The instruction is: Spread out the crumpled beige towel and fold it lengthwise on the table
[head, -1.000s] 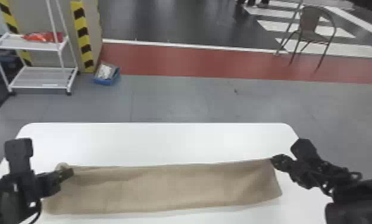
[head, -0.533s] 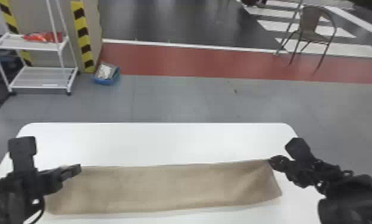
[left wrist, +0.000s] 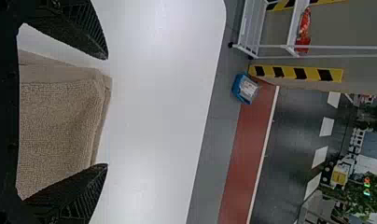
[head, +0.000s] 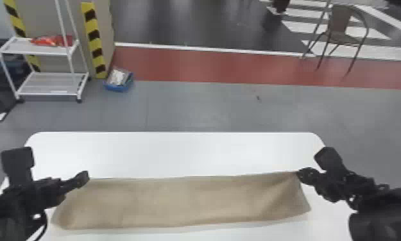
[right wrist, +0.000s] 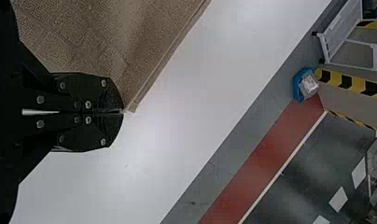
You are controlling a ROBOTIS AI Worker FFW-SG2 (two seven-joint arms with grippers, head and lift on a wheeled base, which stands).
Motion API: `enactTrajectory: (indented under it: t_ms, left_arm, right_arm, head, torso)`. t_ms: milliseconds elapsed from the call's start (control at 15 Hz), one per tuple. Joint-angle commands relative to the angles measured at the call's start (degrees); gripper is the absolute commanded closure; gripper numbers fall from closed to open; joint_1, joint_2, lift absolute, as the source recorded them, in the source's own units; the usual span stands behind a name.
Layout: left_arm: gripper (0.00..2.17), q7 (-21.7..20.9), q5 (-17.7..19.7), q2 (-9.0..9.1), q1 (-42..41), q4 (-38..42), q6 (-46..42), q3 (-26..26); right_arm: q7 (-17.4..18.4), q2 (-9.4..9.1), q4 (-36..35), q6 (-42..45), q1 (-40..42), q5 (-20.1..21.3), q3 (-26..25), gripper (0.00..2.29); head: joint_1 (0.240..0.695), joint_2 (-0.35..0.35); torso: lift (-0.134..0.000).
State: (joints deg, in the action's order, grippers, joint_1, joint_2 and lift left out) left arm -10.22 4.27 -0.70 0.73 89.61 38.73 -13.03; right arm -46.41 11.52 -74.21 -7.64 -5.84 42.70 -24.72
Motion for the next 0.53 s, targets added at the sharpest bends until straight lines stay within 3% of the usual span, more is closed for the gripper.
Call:
enactTrajectory:
  t_ms: [0,267,467]
  left_arm:
    - [0.06,-0.06,0.82,-0.01,-1.52,3.12,0.08,-0.68]
    - [0.06,-0.33,1.09,-0.01,-3.19,4.43,0.08,-1.12]
    - [0.06,-0.50,1.09,-0.01,-3.72,4.43,-0.10,-1.03]
  right_arm:
    - [-0.08,0.08,-0.85,-1.99,-1.19,-1.92,-1.38,1.66]
    - [2.20,0.26,4.86,-2.87,-4.18,-0.78,1.34,1.66]
    - [6.07,0.26,8.20,-3.04,-5.15,-0.25,4.16,1.66]
  head:
    - [0.695,-0.159]
    - [0.695,-0.162]
    - [0.695,-0.153]
  torso:
    - [0.000]
    - [0.000]
    - [0.000]
